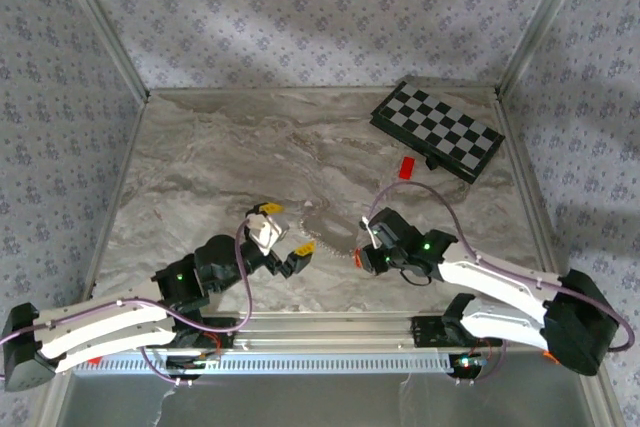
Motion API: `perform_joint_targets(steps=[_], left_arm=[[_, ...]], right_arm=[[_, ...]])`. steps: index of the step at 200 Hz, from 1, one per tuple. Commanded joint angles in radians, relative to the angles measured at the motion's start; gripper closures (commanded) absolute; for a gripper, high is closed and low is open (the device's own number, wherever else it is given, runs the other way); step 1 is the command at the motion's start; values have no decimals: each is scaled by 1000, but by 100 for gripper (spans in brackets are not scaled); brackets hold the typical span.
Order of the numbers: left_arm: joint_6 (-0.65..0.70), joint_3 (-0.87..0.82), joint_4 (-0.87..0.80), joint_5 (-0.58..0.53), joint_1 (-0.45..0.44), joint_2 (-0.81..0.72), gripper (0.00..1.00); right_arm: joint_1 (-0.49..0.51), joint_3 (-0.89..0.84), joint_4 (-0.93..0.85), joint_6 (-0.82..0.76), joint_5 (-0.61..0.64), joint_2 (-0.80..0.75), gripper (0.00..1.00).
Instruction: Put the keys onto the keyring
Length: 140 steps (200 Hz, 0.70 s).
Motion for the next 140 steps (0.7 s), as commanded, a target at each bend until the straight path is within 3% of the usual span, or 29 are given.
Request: perform_joint_targets(steps=[1,27,44,48,51,53,76,100,140], left_arm=[[-30,55,-42,-38,3,-7,0],[-47,81,-103,-92,4,5,0],[-69,87,-134,-144,6,3,0],[-74,90,-142,-158,6,2,0],[-76,92,-148,-169,6,2,0],[-79,93,-154,-178,7,2,0],[-160,131,-275,-311,39,22,0],[-241,168,-404,-336,105,50,0],[-321,186,-473,-354,236,99,0]], right_arm=[[2,-13,-38,12,47,-82,58],[3,-29,-46,-1,97,-207,44],[2,-40,-49,-20,142,-302,29],[3,-44,-48,-27,155,-322,18],[4,-46,-48,-33,163,-336,3],[3,-46,-44,-35,167,-342,0],[-1,-54,-46,-73,191,-415,0],[-13,-45,-39,-106,275,-447,0],[-57,-22,-43,-146,568,-454,0]])
